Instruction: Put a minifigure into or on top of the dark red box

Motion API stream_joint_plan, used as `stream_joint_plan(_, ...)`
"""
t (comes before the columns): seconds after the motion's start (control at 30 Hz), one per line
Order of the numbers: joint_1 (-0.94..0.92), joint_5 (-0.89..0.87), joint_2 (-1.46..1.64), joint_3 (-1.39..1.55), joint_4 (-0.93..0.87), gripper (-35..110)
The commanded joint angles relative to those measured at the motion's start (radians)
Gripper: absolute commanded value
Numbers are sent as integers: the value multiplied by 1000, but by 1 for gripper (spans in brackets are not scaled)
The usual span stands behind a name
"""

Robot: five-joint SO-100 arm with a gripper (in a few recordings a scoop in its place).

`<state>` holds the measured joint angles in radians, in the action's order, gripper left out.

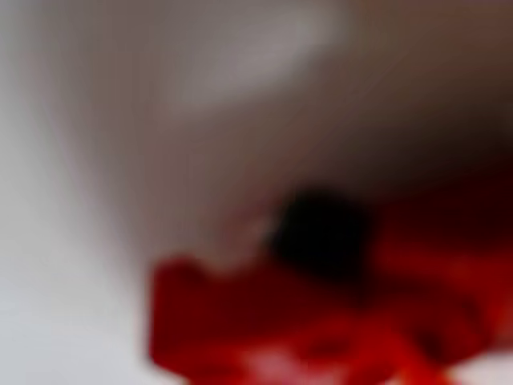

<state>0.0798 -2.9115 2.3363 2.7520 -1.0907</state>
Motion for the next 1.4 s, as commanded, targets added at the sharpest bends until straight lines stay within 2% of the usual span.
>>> stream_joint_plan(0.0, -17, 35, -15, -103, -74, 10)
stream_joint_plan(0.17, -12, 11, -38, -256, -212, 10)
stream_joint_plan(0.4, 34, -81, -78, -304, -204, 11)
stream_joint_plan(0.67, -9, -101, -66, -216, -124, 11)
stream_joint_plan(0.87, -114, 0, -175, -222, -21, 11)
stream_joint_plan(1.23, -241, 109, -278, -258, -37, 12)
stream_joint_plan(1.37, -261, 104, -239, -247, -106, 12)
